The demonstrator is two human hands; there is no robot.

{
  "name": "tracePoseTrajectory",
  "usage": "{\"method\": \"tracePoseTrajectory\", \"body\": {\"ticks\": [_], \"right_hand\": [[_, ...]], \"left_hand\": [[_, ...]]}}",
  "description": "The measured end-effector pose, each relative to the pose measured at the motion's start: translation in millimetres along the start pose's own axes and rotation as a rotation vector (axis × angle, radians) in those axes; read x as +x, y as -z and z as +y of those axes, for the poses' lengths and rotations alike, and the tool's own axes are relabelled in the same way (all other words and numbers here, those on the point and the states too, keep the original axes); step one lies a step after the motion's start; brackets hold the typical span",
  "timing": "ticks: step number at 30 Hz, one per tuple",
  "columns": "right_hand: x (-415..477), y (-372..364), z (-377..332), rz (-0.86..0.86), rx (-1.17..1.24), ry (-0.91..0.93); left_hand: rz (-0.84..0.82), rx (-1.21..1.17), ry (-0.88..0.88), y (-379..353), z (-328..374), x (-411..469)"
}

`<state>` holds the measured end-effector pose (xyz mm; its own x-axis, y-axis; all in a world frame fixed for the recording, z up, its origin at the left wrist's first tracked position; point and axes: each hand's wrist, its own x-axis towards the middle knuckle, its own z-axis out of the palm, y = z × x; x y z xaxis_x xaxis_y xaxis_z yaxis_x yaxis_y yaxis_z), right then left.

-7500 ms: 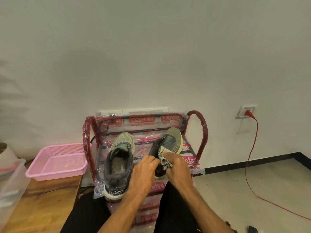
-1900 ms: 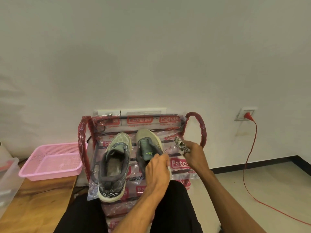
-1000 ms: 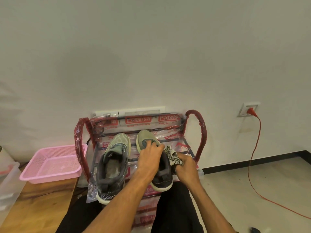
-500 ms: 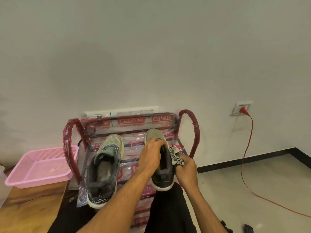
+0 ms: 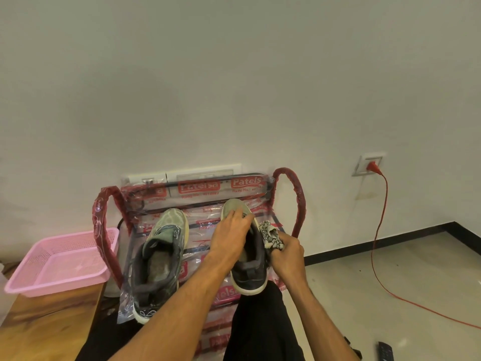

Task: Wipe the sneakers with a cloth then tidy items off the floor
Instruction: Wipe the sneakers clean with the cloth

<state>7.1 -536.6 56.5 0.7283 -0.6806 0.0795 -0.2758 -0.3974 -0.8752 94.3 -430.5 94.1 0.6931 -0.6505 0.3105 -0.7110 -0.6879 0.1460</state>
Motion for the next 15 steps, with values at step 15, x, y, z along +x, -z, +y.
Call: {"method": "tracePoseTrajectory", "body": {"ticks": [15], "right_hand": [[1, -2, 3, -0.023, -0.006, -0.045]], "left_hand": [[0.09, -0.335, 0.24, 5, 0, 7]]}}
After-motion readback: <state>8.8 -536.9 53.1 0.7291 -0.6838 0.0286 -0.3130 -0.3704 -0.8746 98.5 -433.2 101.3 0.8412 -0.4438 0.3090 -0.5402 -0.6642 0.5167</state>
